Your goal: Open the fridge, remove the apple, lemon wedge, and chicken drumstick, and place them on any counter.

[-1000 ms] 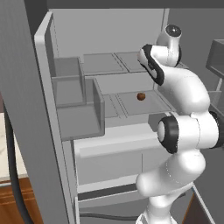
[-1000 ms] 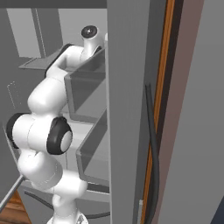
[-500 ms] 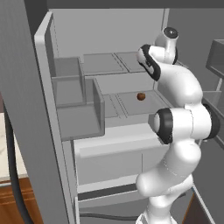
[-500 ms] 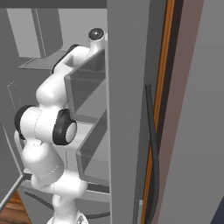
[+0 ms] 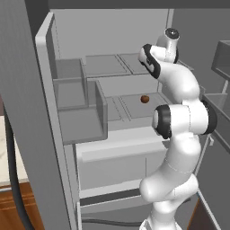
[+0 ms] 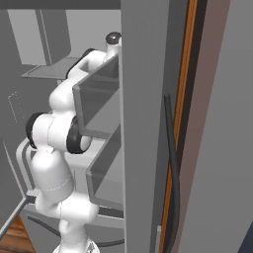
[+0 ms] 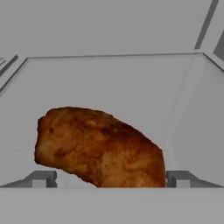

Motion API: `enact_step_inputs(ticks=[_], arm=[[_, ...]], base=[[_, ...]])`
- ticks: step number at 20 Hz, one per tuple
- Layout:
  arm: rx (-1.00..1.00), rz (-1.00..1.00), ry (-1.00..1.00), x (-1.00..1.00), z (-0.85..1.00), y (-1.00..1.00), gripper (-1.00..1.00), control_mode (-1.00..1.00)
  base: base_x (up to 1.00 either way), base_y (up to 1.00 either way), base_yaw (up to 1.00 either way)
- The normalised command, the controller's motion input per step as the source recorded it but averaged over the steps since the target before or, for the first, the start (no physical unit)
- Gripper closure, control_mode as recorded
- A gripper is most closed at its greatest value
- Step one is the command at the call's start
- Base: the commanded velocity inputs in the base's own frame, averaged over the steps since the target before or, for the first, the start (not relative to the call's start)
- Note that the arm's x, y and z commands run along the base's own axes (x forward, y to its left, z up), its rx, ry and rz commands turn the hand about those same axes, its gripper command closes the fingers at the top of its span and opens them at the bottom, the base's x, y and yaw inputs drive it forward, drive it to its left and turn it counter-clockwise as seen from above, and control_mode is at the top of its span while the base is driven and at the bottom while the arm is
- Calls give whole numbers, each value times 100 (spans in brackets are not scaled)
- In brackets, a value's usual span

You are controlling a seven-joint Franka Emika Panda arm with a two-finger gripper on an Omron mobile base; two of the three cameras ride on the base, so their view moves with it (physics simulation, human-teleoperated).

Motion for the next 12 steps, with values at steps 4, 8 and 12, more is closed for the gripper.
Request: enact_step_inputs(ticks=[4,8,12], arm=[[0,2,3,19,-29,-1,-100,-100],[0,1,5,16,-36,0,100,-100],[1,0,4,8,-24,-2,100,-100]], base=[[0,0,0],[0,0,0],[0,0,0]])
